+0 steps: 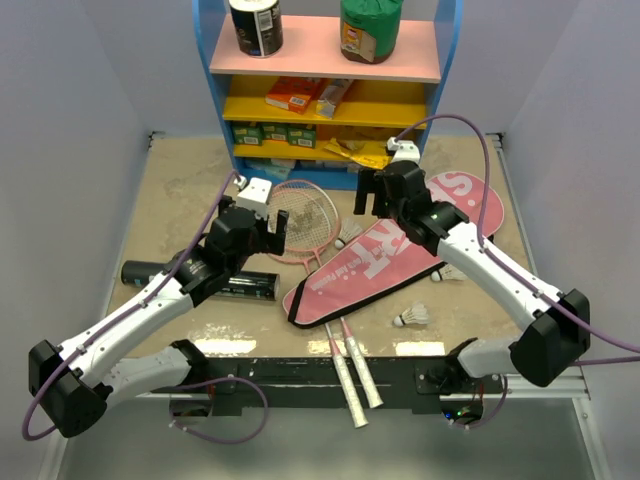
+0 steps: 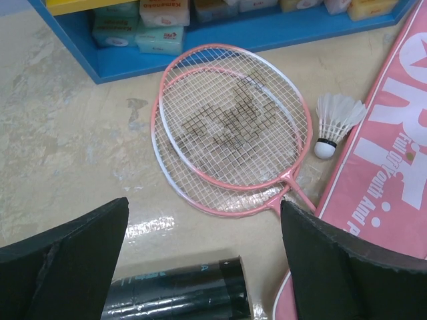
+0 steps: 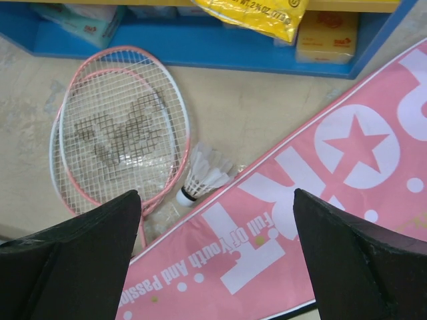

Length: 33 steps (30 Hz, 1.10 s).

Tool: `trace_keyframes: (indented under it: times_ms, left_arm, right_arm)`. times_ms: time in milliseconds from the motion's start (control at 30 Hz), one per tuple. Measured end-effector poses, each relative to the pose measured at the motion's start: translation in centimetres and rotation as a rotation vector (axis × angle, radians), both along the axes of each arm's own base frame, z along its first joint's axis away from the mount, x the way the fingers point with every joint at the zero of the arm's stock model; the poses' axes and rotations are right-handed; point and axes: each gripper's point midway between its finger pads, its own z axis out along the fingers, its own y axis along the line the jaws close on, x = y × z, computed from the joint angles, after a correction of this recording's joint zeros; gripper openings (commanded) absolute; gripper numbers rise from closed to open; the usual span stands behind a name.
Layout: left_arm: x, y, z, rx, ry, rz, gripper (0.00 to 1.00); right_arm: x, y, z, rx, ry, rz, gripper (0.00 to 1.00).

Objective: Pack up the badminton gear

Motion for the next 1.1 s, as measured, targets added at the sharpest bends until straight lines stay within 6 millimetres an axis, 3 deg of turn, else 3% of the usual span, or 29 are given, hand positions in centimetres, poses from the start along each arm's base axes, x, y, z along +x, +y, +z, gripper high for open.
trace_keyframes:
  times_ms: [500,600,700,800,933,1000,1100]
  left_arm:
    - [0.8,-0.7,-0.8,0.032,0.044,0.003,1.0]
    - [2.0,0.3,-0.3,0.033,0.058,0.042,0.99]
    - [3.9,3.0,-0.4,0.013,0.085,0.118,0.98]
    - [5.1,5.8,-1.5,-0.021,0.136,0.179,0.98]
    - [6.4,7.6,-4.1,-0.109,0.238,0.187,0.99]
    - [6.5,8.0,-5.7,-0.15,0.284,0.179,1.0]
    - [5.6,6.9,-7.3,-0.195,0.341,0.121,1.0]
  right_arm:
    - [-1.0,-0.8,-0.7,-0.033,0.041,-0.005,0.99]
    - [-1.4,-1.0,0.0,-0.025,0.03,0.004,0.99]
    - [-1.9,-0.9,1.0,-0.002,0.009,0.018,0.99]
    - [-2.3,-0.7,1.1,0.015,0.008,0.041,0.99]
    - [-2.6,0.0,-0.2,0.019,0.046,0.076,0.99]
    - [-2.8,0.2,-0.8,0.018,0.066,0.089,0.99]
    - [-3.1,0.5,-1.4,0.02,0.087,0.108,0.99]
